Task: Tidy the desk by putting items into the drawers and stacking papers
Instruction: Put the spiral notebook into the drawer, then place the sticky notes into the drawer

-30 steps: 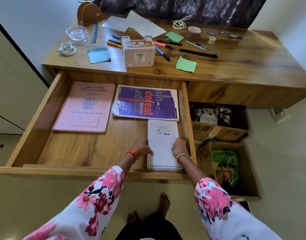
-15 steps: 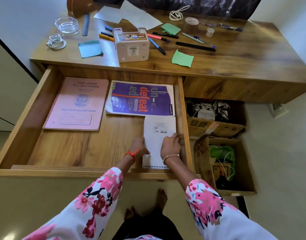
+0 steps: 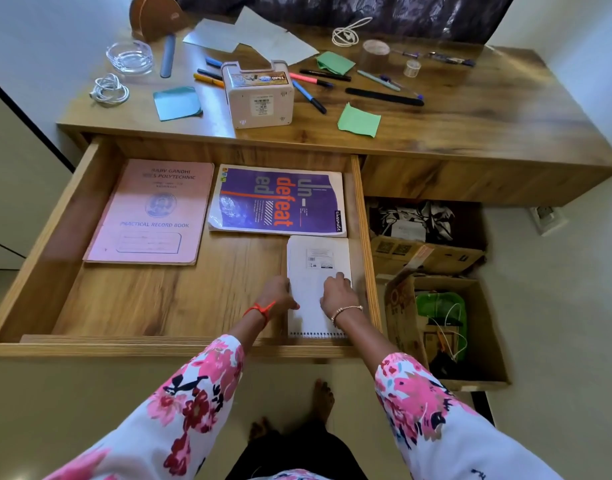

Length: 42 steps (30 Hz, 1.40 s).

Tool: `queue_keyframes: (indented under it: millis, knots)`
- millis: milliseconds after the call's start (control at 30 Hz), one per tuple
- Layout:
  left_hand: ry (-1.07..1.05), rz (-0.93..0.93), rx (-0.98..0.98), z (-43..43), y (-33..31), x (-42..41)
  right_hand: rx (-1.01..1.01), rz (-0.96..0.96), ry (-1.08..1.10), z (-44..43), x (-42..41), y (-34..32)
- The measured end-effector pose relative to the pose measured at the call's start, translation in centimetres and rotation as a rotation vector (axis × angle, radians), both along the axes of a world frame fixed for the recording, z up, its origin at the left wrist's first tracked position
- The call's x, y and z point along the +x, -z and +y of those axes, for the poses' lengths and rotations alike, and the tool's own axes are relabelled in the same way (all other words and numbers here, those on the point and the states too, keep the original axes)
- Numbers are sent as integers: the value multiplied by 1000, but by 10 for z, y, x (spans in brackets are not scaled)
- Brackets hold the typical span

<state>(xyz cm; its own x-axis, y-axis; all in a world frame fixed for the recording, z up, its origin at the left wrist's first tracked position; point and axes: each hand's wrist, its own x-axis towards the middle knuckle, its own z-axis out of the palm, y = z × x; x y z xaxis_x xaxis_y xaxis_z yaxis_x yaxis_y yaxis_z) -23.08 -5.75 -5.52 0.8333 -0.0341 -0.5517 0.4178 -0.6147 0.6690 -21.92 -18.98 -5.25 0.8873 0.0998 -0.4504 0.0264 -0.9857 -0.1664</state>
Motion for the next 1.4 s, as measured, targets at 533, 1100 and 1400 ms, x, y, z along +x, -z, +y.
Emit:
queue_keyframes:
  millis: [533, 1100, 1400]
  knots:
    - [258, -768, 302, 43, -77, 32, 224, -556, -111, 11, 37, -68]
    - [369, -798, 298, 68, -96, 118, 264, -599, -27, 28, 124, -82]
    - [424, -722, 284, 47, -91, 201, 291, -632, 266, 11, 209, -88]
